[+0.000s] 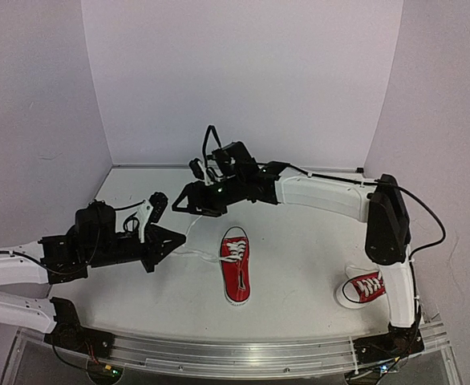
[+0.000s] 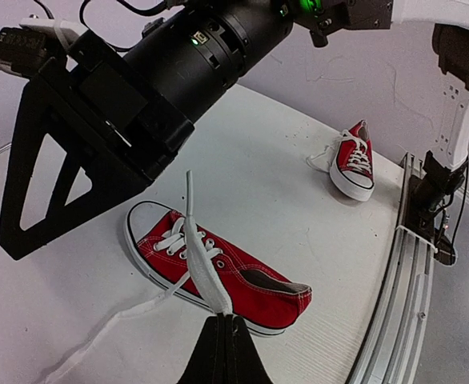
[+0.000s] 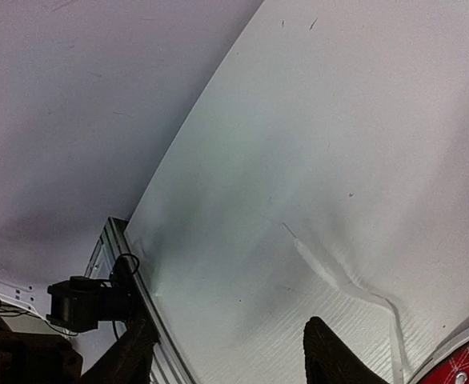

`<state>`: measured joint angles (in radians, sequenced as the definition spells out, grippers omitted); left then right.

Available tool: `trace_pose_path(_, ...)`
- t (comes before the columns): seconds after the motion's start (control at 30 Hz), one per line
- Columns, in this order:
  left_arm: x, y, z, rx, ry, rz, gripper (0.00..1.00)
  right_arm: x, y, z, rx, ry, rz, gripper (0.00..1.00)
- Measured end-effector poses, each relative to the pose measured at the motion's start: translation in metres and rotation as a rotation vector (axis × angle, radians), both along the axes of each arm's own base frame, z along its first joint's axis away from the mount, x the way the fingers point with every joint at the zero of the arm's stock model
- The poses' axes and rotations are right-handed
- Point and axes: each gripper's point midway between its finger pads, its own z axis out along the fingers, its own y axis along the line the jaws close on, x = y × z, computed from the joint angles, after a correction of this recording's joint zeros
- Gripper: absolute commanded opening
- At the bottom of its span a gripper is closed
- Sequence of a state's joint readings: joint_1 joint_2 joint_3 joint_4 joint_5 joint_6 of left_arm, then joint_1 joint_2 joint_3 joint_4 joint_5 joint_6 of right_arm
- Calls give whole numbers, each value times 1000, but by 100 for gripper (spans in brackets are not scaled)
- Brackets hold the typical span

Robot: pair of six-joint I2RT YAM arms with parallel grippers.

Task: Tie the shoes

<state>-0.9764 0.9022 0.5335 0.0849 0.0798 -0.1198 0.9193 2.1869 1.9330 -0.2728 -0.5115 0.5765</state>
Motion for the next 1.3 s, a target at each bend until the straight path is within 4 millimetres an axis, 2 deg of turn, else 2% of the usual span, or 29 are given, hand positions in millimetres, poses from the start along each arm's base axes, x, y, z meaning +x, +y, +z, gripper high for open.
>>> trace_pose_path(0.1, 0, 0, 0, 7, -14, -4, 0, 3, -17, -9, -21, 13, -16, 53)
trace_pose_path(0.2, 1, -1, -3, 17, -16, -4, 0, 7, -49, -24, -76, 30, -43, 39)
trace_pose_path(0.3, 2, -2, -8, 42, -21, -12, 0, 12, -79, -38, -141, 31, -60, 30)
trace_pose_path(0.43, 3, -8, -37, 136, 5, -40, 0, 10, -99, -56, -228, 24, -40, 25)
trace_pose_path(0.57, -1, -14, -74, 253, 51, -95, 0, -6, -104, -68, -302, 19, 27, 25)
trace_pose_path(0.63, -3, -14, -84, 286, 62, -115, 0, -11, -101, -71, -333, 4, 64, 25)
trace_pose_path(0.8, -7, -13, -80, 283, 39, -140, 0, -20, -90, -85, -413, -45, 135, 26)
trace_pose_path(1.07, -7, -11, -79, 291, 14, -141, 0, -29, -96, -122, -546, -60, 190, 27)
trace_pose_path(1.3, -5, -9, -82, 306, 8, -123, 0, -30, -100, -126, -568, -71, 209, 28)
